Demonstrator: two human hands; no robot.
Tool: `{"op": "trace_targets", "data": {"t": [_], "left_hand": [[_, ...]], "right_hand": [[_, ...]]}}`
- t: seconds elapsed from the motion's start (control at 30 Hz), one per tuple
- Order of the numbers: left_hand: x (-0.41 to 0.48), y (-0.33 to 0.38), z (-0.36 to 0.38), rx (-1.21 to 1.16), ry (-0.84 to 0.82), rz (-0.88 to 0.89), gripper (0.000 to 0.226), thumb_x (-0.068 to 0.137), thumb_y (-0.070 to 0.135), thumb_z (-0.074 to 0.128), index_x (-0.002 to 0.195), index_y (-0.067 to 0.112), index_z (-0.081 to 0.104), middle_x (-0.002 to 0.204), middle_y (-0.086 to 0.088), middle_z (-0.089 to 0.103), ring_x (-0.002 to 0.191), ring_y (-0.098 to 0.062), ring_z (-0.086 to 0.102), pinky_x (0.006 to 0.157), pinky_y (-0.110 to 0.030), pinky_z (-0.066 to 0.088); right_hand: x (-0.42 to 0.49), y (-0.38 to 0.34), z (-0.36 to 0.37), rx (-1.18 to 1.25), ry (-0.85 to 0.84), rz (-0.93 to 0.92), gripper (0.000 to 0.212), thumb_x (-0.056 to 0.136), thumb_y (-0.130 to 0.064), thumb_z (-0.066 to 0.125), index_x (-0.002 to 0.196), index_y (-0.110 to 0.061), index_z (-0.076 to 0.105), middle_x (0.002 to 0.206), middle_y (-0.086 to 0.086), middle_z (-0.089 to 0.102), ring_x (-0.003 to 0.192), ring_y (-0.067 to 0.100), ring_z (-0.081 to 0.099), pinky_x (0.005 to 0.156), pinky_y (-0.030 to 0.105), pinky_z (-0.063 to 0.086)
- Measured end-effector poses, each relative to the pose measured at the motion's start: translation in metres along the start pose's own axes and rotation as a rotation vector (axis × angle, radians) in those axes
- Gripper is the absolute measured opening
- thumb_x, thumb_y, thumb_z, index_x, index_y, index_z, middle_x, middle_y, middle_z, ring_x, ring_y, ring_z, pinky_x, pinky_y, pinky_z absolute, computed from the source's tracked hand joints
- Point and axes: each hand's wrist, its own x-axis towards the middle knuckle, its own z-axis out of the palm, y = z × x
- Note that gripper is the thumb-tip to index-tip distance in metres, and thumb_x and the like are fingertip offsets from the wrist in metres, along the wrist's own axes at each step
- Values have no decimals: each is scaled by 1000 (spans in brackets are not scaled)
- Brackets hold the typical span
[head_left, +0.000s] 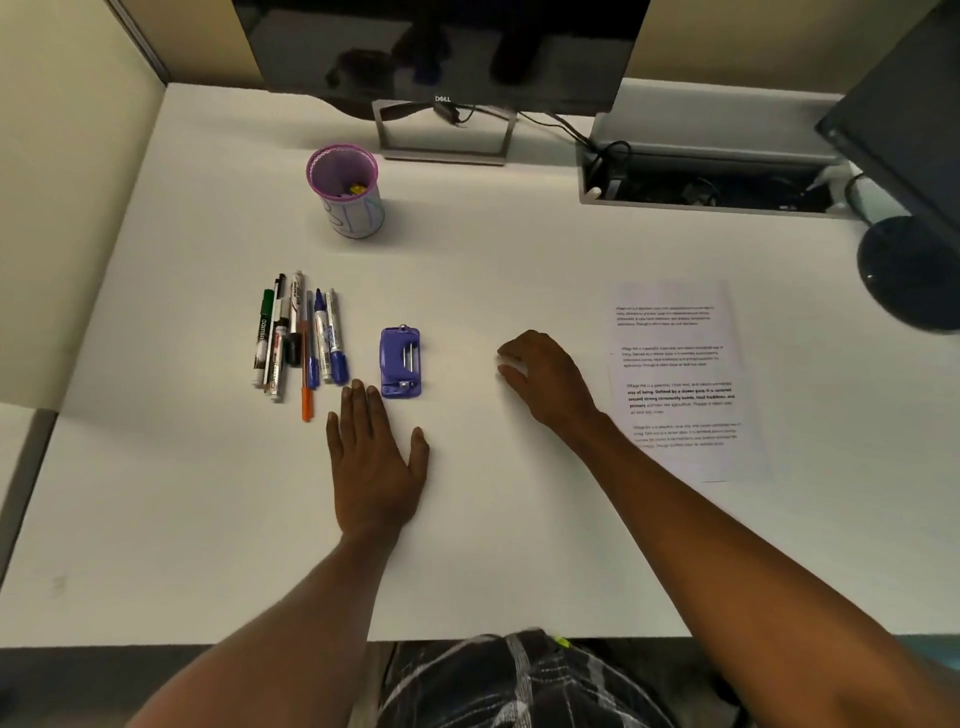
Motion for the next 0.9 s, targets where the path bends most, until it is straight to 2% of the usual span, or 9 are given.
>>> {"op": "trace_targets", "data": {"t": [0.13, 0.23, 0.3, 0.33, 0.43, 0.47, 0.57, 0.7, 0.9], "left_hand": [[-1, 1, -1, 4, -9, -7, 84, 102, 58, 32, 166, 10, 6, 177, -8, 7, 164, -21, -1, 134, -46, 5], [-2, 1, -1, -1, -4, -4, 84, 102, 58, 32, 166, 10, 8, 176, -8, 7, 164, -21, -1, 134, -46, 5], [-1, 1, -1, -3, -3, -6, 84, 102, 58, 32, 166, 10, 8, 177, -8, 7, 164, -21, -1, 133, -46, 6], [-1, 1, -1, -5, -2, -7, 84, 102, 57, 32, 166, 10, 8, 177, -8, 7, 164, -21, -1, 133, -46, 7], [-1, 1, -1, -15, 3, -8, 83, 102, 56, 34, 166, 10, 7, 176, -8, 7, 164, -21, -1, 133, -47, 8], [-1, 1, -1, -11, 4, -7, 83, 102, 55, 35, 166, 10, 8, 176, -8, 7, 164, -21, 0, 133, -48, 9], [-1, 1, -1, -3, 10, -10, 82, 103, 54, 36, 166, 9, 9, 176, -9, 9, 164, -22, 1, 133, -48, 10], [-1, 2, -1, -3, 4, -14, 82, 103, 54, 37, 166, 9, 9, 176, -9, 8, 164, -22, 1, 133, -48, 10], [-1, 1, 0, -4, 2, -10, 83, 103, 53, 39, 166, 8, 9, 176, -9, 7, 164, -22, 0, 133, -48, 10]], "right_hand": [[-8, -1, 5, 2, -9, 4, 22, 93, -15, 70, 114, -9, 70, 112, 3, 64, 110, 21, 58, 87, 32, 49], [-9, -2, 9, 15, -4, 47, 18, 91, -10, 70, 109, -9, 71, 108, 1, 62, 100, 11, 54, 78, 9, 34], [-7, -5, 9, 25, 20, 63, 12, 90, -5, 69, 103, -7, 72, 104, 3, 63, 95, 9, 53, 75, 2, 32], [-5, -6, 9, 13, 25, 48, 9, 91, -4, 68, 99, -6, 72, 102, 5, 65, 96, 12, 55, 76, 5, 34], [-1, -11, 8, -71, 15, 9, 6, 93, -6, 65, 93, -4, 71, 98, 7, 67, 99, 23, 58, 81, 32, 47], [0, -13, 8, -83, 18, 8, 7, 93, -6, 64, 92, -5, 70, 97, 7, 67, 98, 23, 58, 81, 36, 48], [4, -13, 11, -131, 8, 12, 8, 95, -7, 60, 91, -6, 68, 97, 6, 65, 97, 23, 57, 79, 35, 46], [8, -12, 16, -197, -36, 29, 12, 100, -11, 51, 99, -11, 63, 105, 5, 57, 91, 16, 44, 72, 22, 24], [10, -16, 17, -384, -43, -49, 19, 101, -6, 42, 100, -4, 61, 103, 12, 59, 95, 28, 55, 73, 29, 29]]}}
